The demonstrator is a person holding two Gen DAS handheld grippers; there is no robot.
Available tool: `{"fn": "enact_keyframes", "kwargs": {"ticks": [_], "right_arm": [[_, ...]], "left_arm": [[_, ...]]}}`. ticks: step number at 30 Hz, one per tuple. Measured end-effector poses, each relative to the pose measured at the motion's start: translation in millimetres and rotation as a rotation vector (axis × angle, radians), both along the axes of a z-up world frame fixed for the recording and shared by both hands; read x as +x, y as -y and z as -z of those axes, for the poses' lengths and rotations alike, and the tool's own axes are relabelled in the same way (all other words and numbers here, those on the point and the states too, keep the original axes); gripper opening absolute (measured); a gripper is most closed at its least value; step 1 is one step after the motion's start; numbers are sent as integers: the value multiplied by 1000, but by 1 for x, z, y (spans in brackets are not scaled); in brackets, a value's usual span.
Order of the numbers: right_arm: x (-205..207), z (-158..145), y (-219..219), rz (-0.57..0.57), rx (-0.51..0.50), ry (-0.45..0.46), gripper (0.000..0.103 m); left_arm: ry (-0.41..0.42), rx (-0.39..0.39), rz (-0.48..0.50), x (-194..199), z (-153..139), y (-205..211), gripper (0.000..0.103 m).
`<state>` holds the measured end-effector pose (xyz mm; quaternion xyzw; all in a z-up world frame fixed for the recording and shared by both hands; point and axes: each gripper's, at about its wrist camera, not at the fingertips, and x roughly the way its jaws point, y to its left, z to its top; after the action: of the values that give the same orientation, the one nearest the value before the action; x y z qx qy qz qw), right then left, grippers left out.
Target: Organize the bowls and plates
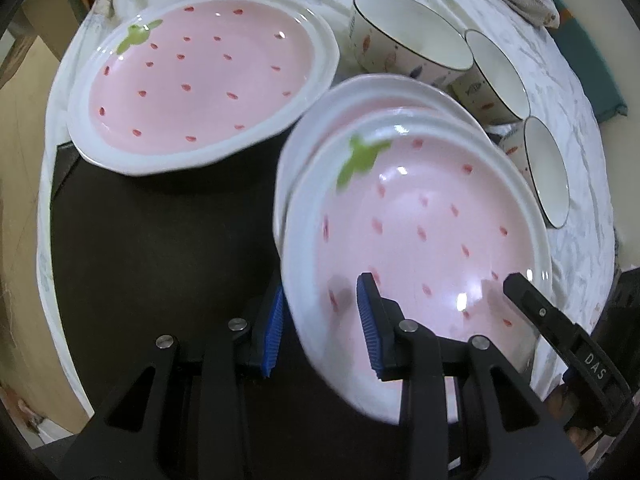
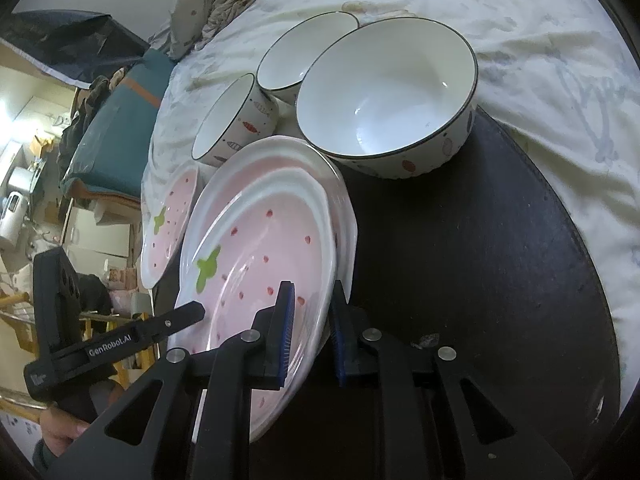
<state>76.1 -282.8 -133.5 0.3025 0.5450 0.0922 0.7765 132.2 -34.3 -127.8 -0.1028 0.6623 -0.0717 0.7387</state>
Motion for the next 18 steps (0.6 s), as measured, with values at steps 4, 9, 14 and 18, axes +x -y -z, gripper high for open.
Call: {"fn": "enact_keyframes", "kwargs": {"ticks": [4, 9, 14, 18], "right_arm": [[-1, 0, -3, -17, 7, -5, 22], [-2, 1, -9, -47, 15, -17, 22], [-2, -2, -8, -44, 5, -32, 22], [-7, -3, 2, -3, -7, -52, 22]], "left_arm": [[13, 4, 5, -4, -4, 1, 31], [12, -8, -5, -8, -6, -3, 31], [4, -7, 1, -6, -4, -3, 32], [23, -5, 11, -6, -7, -1, 32]]}}
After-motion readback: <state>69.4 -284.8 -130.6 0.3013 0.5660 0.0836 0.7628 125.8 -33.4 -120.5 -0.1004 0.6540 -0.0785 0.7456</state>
